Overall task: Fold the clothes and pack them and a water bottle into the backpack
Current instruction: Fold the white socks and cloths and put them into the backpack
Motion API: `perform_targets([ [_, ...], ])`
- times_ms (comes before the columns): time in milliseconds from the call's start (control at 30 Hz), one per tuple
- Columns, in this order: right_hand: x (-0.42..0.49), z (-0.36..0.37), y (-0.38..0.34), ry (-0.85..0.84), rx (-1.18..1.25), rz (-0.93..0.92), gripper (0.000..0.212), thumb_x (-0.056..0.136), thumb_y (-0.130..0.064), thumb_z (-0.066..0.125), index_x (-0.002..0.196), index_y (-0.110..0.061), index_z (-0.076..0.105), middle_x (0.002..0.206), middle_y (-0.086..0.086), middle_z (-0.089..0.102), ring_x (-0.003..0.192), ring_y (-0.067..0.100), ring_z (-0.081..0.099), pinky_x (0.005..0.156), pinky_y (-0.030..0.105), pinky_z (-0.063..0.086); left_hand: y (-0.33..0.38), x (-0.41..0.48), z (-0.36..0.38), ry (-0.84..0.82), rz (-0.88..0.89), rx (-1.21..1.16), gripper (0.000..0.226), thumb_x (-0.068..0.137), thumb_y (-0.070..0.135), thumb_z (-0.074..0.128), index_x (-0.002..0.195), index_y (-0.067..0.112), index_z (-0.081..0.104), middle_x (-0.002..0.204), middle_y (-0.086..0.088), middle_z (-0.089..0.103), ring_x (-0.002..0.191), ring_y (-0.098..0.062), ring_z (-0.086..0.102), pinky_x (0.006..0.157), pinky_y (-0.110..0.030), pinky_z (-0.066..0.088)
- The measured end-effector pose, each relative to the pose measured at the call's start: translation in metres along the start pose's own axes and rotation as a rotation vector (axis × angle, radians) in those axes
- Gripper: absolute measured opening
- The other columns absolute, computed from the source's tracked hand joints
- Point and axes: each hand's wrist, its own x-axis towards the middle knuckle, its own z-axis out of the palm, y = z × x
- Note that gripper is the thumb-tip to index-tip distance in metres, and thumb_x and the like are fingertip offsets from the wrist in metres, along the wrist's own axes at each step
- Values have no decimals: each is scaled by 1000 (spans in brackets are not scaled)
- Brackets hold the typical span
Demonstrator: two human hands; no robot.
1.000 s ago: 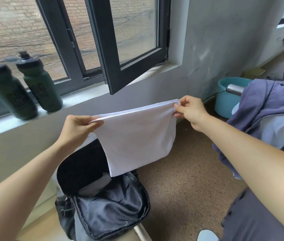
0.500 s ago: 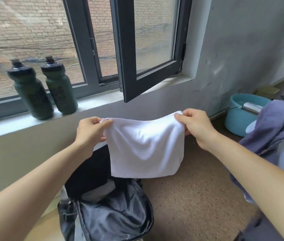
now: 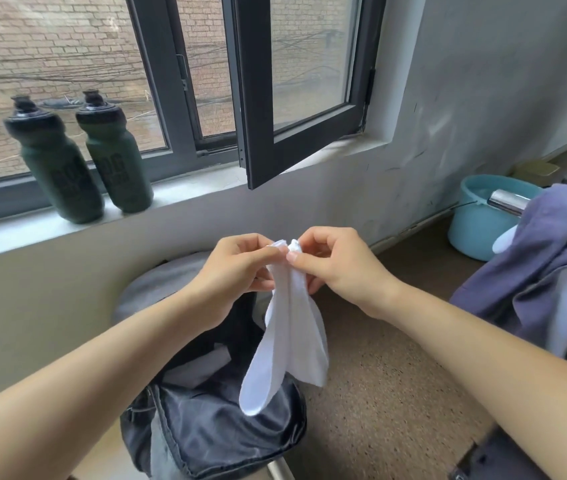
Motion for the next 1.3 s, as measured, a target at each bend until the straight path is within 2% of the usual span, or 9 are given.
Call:
perform_targets([
  [133, 0, -6, -2, -66, 42, 28, 19, 95, 1, 55, 96, -1, 74, 96, 18, 72, 82, 28, 74, 69, 42, 64, 0, -2, -1, 30, 51, 2, 25, 82, 34, 78, 83, 11, 68, 84, -12, 66, 80, -26, 59, 83, -39, 56],
  [200, -1, -6, -3, -50, -12, -4, 11, 93, 1, 61, 95, -1, 72, 112, 10, 67, 80, 24, 74, 71, 45, 65, 1, -2, -2, 13, 76, 22, 25, 80, 36, 76, 83, 12, 70, 84, -11, 68, 81, -25, 61, 84, -42, 56],
  [333, 1, -7, -6, -57, -100, -61, 25, 86, -1, 72, 104, -13, 59, 139, -6, 55, 85, 22, 75, 61, 35, 63, 4, -4, -1, -45, 128, 69, 18, 90, 28, 76, 85, 11, 72, 86, -10, 75, 82, -21, 69, 84, -45, 58],
  [467, 2, -12, -9, -176, -75, -23, 43, 92, -3, 66, 132, -17, 54, 110, 6, 71, 78, 19, 75, 61, 31, 61, 6, -7, 1, -68, 159, 58, 16, 91, 24, 74, 87, 8, 74, 86, -11, 76, 79, -21, 71, 79, -37, 57],
  [533, 3, -12, -8, -165, -64, -8, 28, 94, -1, 63, 121, -9, 66, 89, 11, 74, 64, 21, 72, 57, 32, 59, 6, -8, 3, -53, 153, 35, 22, 87, 29, 71, 92, 9, 76, 90, -15, 76, 83, -24, 71, 82, -41, 57],
  [667, 6, -17, -3, -40, -45, 13, 12, 95, -6, 67, 103, 3, 70, 75, 17, 70, 54, 21, 67, 51, 32, 56, -3, -9, 5, -60, 129, 61, 31, 78, 31, 76, 104, 15, 69, 93, -11, 75, 88, -20, 69, 87, -47, 58],
  [933, 9, -35, -4, 89, -18, -21, 12, 95, -10, 68, 96, 2, 68, 66, 11, 67, 50, 20, 63, 45, 27, 50, -51, 3, 18, -11, 160, 467, 15, 72, 24, 66, 86, 29, 63, 80, 11, 70, 72, -9, 67, 65, -30, 52],
  [1167, 13, -51, -1, 228, -5, -64, 8, 96, -11, 67, 90, -6, 69, 68, 11, 68, 52, 21, 65, 47, 26, 50, -83, 25, 13, 6, -29, 611, 22, 59, 21, 48, 78, 20, 59, 76, 6, 62, 71, -17, 54, 65, -34, 44],
  [1300, 16, -66, 7, 300, -3, -54, 7, 97, -11, 67, 90, -10, 68, 73, 7, 69, 59, 18, 69, 54, 28, 54, -106, 27, 4, -67, -150, 660, 10, 68, 10, 61, 75, 14, 67, 67, 4, 59, 66, -15, 50, 62, -30, 40],
])
